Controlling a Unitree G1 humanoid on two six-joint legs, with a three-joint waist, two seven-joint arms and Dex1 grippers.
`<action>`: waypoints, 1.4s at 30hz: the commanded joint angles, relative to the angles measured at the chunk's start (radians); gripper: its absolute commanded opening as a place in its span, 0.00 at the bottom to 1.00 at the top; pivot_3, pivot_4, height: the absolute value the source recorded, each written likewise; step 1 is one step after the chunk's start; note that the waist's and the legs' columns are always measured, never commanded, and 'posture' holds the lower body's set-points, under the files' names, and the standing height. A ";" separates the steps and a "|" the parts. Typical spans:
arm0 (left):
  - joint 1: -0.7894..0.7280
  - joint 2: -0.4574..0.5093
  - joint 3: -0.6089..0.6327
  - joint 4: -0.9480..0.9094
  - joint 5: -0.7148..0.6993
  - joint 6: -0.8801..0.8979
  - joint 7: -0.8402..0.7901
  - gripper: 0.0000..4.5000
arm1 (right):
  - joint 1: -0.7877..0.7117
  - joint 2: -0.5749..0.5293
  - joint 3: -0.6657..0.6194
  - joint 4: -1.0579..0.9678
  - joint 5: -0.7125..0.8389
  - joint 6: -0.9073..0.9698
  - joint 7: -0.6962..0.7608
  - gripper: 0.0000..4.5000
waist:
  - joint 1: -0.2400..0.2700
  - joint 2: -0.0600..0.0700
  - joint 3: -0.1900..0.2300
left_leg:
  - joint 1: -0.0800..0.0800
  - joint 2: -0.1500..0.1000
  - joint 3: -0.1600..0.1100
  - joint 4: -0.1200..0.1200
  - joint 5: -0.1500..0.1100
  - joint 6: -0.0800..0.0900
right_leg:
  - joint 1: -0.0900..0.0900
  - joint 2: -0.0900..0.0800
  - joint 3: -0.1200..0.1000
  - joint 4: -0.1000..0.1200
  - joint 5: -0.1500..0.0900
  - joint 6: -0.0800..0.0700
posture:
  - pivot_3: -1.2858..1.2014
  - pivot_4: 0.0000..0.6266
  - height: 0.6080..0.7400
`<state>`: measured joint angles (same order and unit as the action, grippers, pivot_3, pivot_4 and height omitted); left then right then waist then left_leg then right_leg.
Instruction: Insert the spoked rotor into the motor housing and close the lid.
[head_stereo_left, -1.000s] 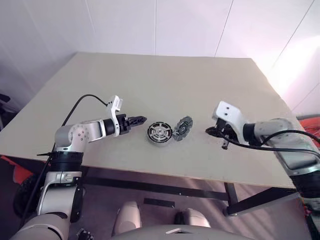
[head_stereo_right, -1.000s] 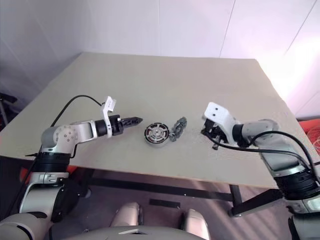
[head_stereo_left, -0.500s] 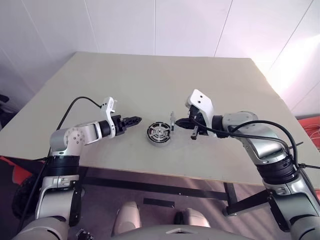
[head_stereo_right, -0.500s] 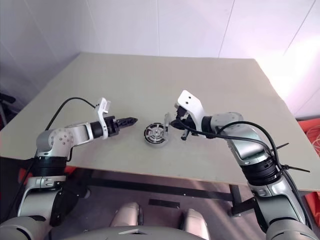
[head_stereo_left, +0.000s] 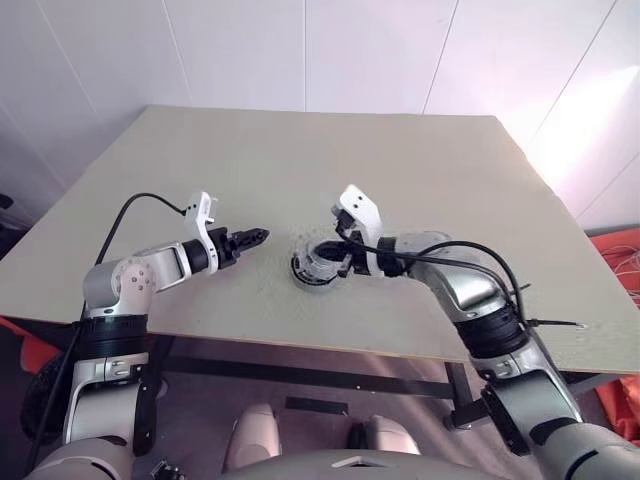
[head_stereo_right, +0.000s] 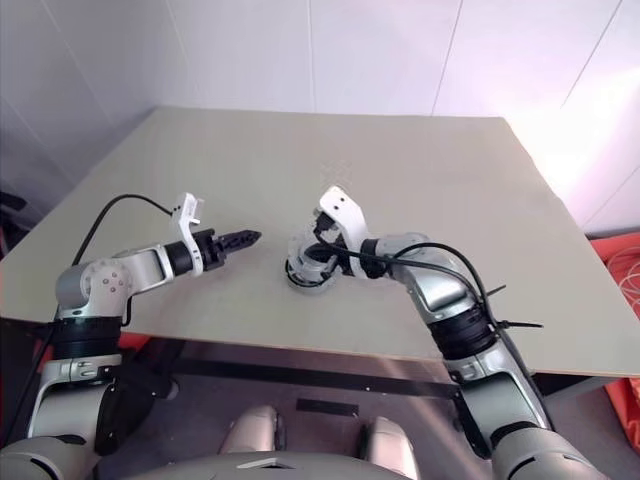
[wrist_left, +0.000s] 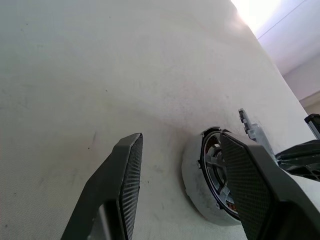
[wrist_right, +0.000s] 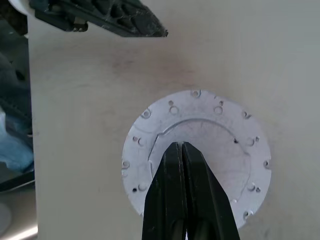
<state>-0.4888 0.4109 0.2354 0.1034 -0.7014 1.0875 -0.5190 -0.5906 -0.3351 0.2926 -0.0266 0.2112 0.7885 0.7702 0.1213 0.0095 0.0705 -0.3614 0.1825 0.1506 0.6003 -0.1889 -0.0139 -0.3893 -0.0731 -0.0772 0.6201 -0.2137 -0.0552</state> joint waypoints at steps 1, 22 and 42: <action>-0.011 0.008 0.021 -0.040 -0.011 -0.012 0.001 0.57 | -0.006 0.016 0.014 0.027 -0.019 -0.037 -0.019 0.01 | 0.002 0.000 0.000 | 0.000 0.000 0.000 0.000 0.000 0.000 | 0.000 0.000 0.000 0.000 0.000 0.000 | 0.52 0.00 1.00; -0.034 0.022 0.026 -0.009 0.001 -0.040 -0.007 0.57 | 0.067 0.066 -0.070 0.162 0.012 -0.181 -0.041 0.01 | -0.001 0.000 0.000 | 0.022 0.000 0.000 -0.007 -0.002 0.003 | 0.024 0.000 -0.001 -0.014 -0.001 0.002 | 0.52 0.00 1.00; -0.043 0.015 -0.025 0.034 0.074 -0.186 -0.050 0.57 | 0.109 0.043 -0.077 0.102 0.026 -0.521 0.144 0.44 | -0.001 -0.001 0.000 | 0.009 -0.002 0.001 -0.015 0.000 0.000 | 0.009 0.000 -0.001 -0.014 0.000 0.001 | 0.52 0.00 1.00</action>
<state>-0.5087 0.4119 0.2027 0.1491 -0.6279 0.9227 -0.5589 -0.4568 -0.2955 0.2337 0.0804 0.2335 0.3171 0.9110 0.1207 0.0088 0.0706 -0.3513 0.1806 0.1513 0.5851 -0.1894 -0.0134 -0.3797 -0.0732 -0.0779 0.6062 -0.2142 -0.0541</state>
